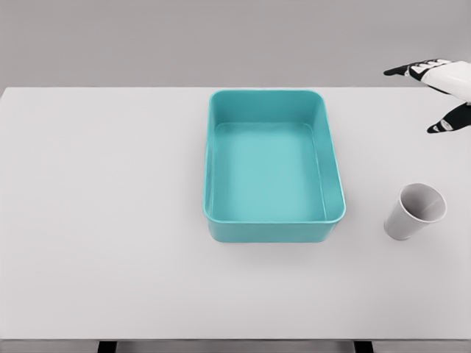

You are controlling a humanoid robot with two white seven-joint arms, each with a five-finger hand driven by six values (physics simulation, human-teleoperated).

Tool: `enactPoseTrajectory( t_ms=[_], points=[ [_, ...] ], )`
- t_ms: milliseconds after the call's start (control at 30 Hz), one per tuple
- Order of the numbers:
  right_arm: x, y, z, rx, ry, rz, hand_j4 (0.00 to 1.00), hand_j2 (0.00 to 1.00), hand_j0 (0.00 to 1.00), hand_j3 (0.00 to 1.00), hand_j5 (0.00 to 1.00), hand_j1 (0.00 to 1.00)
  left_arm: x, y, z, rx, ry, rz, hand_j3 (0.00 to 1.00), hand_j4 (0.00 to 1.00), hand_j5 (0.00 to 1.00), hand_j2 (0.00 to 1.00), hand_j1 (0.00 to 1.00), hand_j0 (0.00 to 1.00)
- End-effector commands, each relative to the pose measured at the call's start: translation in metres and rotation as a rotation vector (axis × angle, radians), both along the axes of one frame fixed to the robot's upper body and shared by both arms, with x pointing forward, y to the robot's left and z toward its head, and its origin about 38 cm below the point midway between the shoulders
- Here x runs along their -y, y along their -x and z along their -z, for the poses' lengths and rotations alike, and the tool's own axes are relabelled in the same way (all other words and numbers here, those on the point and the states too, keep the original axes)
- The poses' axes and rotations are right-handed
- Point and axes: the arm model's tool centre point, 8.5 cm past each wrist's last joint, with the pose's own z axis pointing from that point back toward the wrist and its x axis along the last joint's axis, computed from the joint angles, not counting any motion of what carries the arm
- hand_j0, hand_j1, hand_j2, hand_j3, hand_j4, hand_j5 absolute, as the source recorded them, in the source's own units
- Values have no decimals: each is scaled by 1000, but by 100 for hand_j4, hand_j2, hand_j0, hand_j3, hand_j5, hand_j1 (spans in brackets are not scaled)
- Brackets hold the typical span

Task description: Put the paper cup into the basket with your right arm

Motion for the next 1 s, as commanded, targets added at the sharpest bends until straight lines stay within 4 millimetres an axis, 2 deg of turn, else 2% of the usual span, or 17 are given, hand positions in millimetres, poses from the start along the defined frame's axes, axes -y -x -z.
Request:
enactPoseTrajectory(
  t_ms=[0, 167, 233, 267, 300, 367, 433, 500, 567, 633, 700, 800, 900, 967],
  points=[
    [-4, -1, 2, -6, -7, -9, 100, 100, 100, 100, 100, 100, 0, 0, 0, -1, 0, 0, 100, 100, 100, 100, 100, 100],
    [2, -1, -6, 17, -15, 1, 100, 100, 100, 100, 100, 100, 0, 0, 0, 1, 0, 0, 100, 100, 100, 100, 100, 100],
    [13, 1, -11, 38, -42, 10, 100, 100, 100, 100, 100, 100, 0, 0, 0, -1, 0, 0, 100, 100, 100, 100, 100, 100],
    [20, 6, -18, 33, -55, -3, 100, 100, 100, 100, 100, 100, 0, 0, 0, 1, 0, 0, 100, 100, 100, 100, 100, 100],
    [30, 12, -15, -39, -113, -10, 100, 100, 100, 100, 100, 100, 0, 0, 0, -1, 0, 0, 100, 100, 100, 100, 100, 100],
    [66, 31, -15, -121, -247, -19, 100, 100, 100, 100, 100, 100, 0, 0, 0, -1, 0, 0, 100, 100, 100, 100, 100, 100],
    [97, 40, -17, -125, -307, 39, 100, 100, 100, 100, 100, 100, 0, 0, 0, 1, 0, 0, 100, 100, 100, 100, 100, 100],
    [108, 46, -17, -136, -330, 55, 100, 100, 100, 100, 100, 100, 0, 0, 0, 1, 0, 0, 100, 100, 100, 100, 100, 100],
    [110, 46, -19, -133, -341, 59, 100, 100, 100, 100, 100, 100, 0, 0, 0, -1, 0, 0, 100, 100, 100, 100, 100, 100],
    [116, 46, -12, -150, -456, 72, 100, 100, 100, 100, 100, 100, 0, 0, 0, 1, 0, 0, 100, 100, 100, 100, 100, 100],
    [120, 50, 11, -156, -555, 48, 100, 100, 100, 100, 100, 100, 0, 0, 0, -1, 0, 0, 100, 100, 100, 100, 100, 100],
    [121, 59, 38, -257, -494, 59, 100, 100, 100, 100, 100, 100, 0, 0, 0, -1, 0, 0, 100, 100, 100, 100, 100, 100],
    [126, 60, 40, -257, -557, 74, 100, 100, 100, 100, 100, 100, 0, 0, 0, -1, 0, 0, 100, 100, 100, 100, 100, 100],
    [139, 60, 43, -248, -612, 114, 100, 100, 100, 100, 100, 100, 0, 0, 0, 1, 0, 0, 100, 100, 100, 100, 100, 100]
  ],
)
